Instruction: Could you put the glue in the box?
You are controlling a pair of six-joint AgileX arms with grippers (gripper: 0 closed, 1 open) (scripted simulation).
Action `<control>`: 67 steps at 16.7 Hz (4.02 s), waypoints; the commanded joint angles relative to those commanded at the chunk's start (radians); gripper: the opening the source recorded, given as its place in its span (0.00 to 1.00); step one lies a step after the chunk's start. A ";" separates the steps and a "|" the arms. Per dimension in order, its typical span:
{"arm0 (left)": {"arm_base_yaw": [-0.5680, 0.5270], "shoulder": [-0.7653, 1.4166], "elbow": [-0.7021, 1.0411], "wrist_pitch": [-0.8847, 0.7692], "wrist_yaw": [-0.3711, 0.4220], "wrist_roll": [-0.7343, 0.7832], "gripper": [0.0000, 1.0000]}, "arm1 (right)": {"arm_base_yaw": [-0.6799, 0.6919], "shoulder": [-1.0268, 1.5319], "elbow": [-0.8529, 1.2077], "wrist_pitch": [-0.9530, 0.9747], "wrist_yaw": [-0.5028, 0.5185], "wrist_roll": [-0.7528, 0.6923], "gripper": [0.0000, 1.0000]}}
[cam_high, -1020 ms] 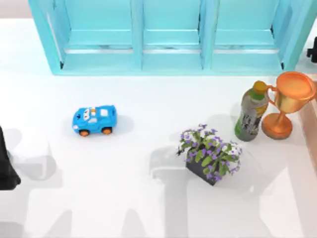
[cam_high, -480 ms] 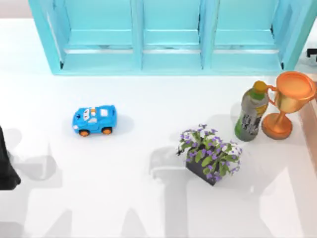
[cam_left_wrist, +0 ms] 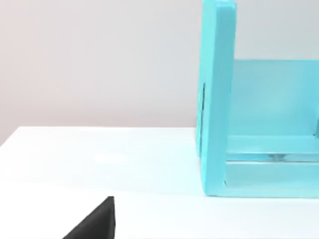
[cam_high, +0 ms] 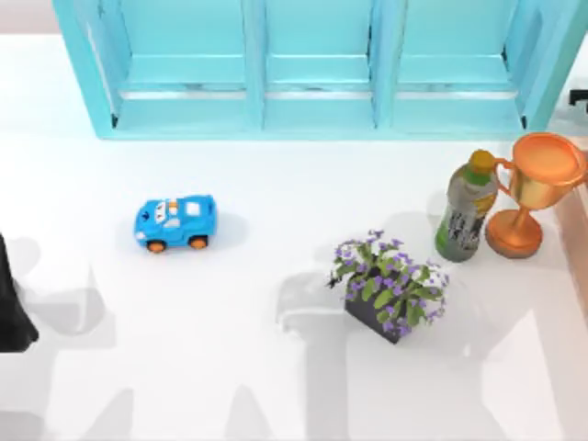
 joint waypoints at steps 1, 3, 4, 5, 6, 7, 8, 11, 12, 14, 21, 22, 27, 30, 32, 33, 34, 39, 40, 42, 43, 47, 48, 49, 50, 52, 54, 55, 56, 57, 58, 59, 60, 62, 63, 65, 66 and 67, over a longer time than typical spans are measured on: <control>0.000 0.000 0.000 0.000 0.000 0.000 1.00 | -0.011 -0.013 0.008 -0.001 -0.003 -0.002 0.00; 0.000 0.000 0.000 0.000 0.000 0.000 1.00 | -0.055 -0.067 0.033 -0.010 -0.016 -0.010 0.00; 0.000 0.000 0.000 0.000 0.000 0.000 1.00 | -0.079 -0.104 0.049 -0.021 -0.023 -0.015 0.00; 0.000 0.000 0.000 0.000 0.000 0.000 1.00 | -0.101 -0.137 0.066 -0.037 -0.028 -0.019 0.00; 0.000 0.000 0.000 0.000 0.000 0.000 1.00 | -0.116 -0.171 0.081 -0.057 -0.032 -0.024 0.00; 0.000 0.000 0.000 0.000 0.000 0.000 1.00 | -0.124 -0.198 0.095 -0.083 -0.034 -0.027 0.00; 0.000 0.000 0.000 0.000 0.000 0.000 1.00 | -0.122 -0.217 0.104 -0.114 -0.032 -0.028 0.00; 0.000 0.000 0.000 0.000 0.000 0.000 1.00 | -0.073 -0.231 0.104 -0.211 -0.019 -0.019 0.00; 0.000 0.000 0.000 0.000 0.000 0.000 1.00 | -0.049 -0.225 0.098 -0.239 -0.013 -0.013 0.00; 0.000 0.000 0.000 0.000 0.000 0.000 1.00 | -0.008 -0.204 0.085 -0.276 -0.005 -0.002 0.00; 0.000 0.000 0.000 0.000 0.000 0.000 1.00 | -0.011 -0.207 0.080 -0.293 -0.010 -0.008 0.00; 0.000 0.000 0.000 0.000 0.000 0.000 1.00 | -0.029 -0.217 0.077 -0.314 -0.021 -0.029 0.00; 0.000 0.000 0.000 0.000 0.000 0.000 1.00 | -0.205 -0.323 0.034 -0.565 -0.151 -0.263 0.00; 0.000 0.000 0.000 0.000 0.000 0.000 1.00 | -0.341 -0.421 -0.028 -0.789 -0.277 -0.490 0.00; 0.000 0.000 0.000 0.000 0.000 0.000 1.00 | -0.428 -0.488 -0.084 -0.941 -0.377 -0.677 0.00; 0.000 0.000 0.000 0.000 0.000 0.000 1.00 | -0.469 -0.519 -0.116 -1.014 -0.429 -0.780 0.00; 0.000 0.000 0.000 0.000 0.000 0.000 1.00 | -0.507 -0.548 -0.150 -1.082 -0.484 -0.886 0.00; 0.000 0.000 0.000 0.000 0.000 0.000 1.00 | -0.646 -0.656 -0.325 -1.338 -0.747 -1.377 0.00; 0.000 0.000 0.000 0.000 0.000 0.000 1.00 | -0.662 -0.673 -0.359 -1.372 -0.792 -1.451 0.00; 0.000 0.000 0.000 0.000 0.000 0.000 1.00 | -0.684 -0.702 -0.417 -1.427 -0.869 -1.566 0.00; 0.000 0.000 0.000 0.000 0.000 0.000 1.00 | -0.690 -0.713 -0.441 -1.447 -0.898 -1.608 0.00; 0.000 0.000 0.000 0.000 0.000 0.000 1.00 | -0.698 -0.731 -0.478 -1.471 -0.945 -1.671 0.00; 0.000 0.000 0.000 0.000 0.000 0.000 1.00 | -0.698 -0.731 -0.478 -1.471 -0.945 -1.671 0.00; 0.000 0.000 0.000 0.000 0.000 0.000 1.00 | -0.698 -0.731 -0.478 -1.471 -0.945 -1.671 0.00; 0.000 0.000 0.000 0.000 0.000 0.000 1.00 | -0.693 -0.726 -0.475 -1.469 -0.943 -1.668 0.00; 0.000 0.000 0.000 0.000 0.000 0.000 1.00 | -0.687 -0.726 -0.482 -1.455 -0.942 -1.656 0.00; 0.000 0.000 0.000 0.000 0.000 0.000 1.00 | -0.669 -0.725 -0.503 -1.400 -0.942 -1.616 0.00; 0.000 0.000 0.000 0.000 0.000 0.000 1.00 | -0.656 -0.725 -0.517 -1.359 -0.942 -1.588 0.00; 0.000 0.000 0.000 0.000 0.000 0.000 1.00 | -0.642 -0.724 -0.534 -1.310 -0.942 -1.556 0.00; 0.000 0.000 0.000 0.000 0.000 0.000 1.00 | -0.626 -0.723 -0.552 -1.261 -0.942 -1.522 0.00; 0.000 0.000 0.000 0.000 0.000 0.000 1.00 | -0.610 -0.723 -0.570 -1.210 -0.942 -1.486 0.00; 0.000 0.000 0.000 0.000 0.000 0.000 1.00 | -0.594 -0.722 -0.589 -1.155 -0.942 -1.450 0.00; 0.000 0.000 0.000 0.000 0.000 0.000 1.00 | -0.578 -0.721 -0.607 -1.098 -0.942 -1.415 0.00; 0.000 0.000 0.000 0.000 0.000 0.000 1.00 | -0.550 -0.720 -0.639 -1.010 -0.942 -1.354 0.00; 0.000 0.000 0.000 0.000 0.000 0.000 1.00 | -0.540 -0.719 -0.651 -0.982 -0.942 -1.331 0.00; 0.000 0.000 0.000 0.000 0.000 0.000 1.00 | -0.530 -0.718 -0.662 -0.956 -0.943 -1.310 0.00; 0.000 0.000 0.000 0.000 0.000 0.000 1.00 | -0.530 -0.718 -0.662 -0.956 -0.943 -1.310 0.00; 0.000 0.000 0.000 0.000 0.000 0.000 1.00 | -0.530 -0.718 -0.662 -0.956 -0.943 -1.310 0.00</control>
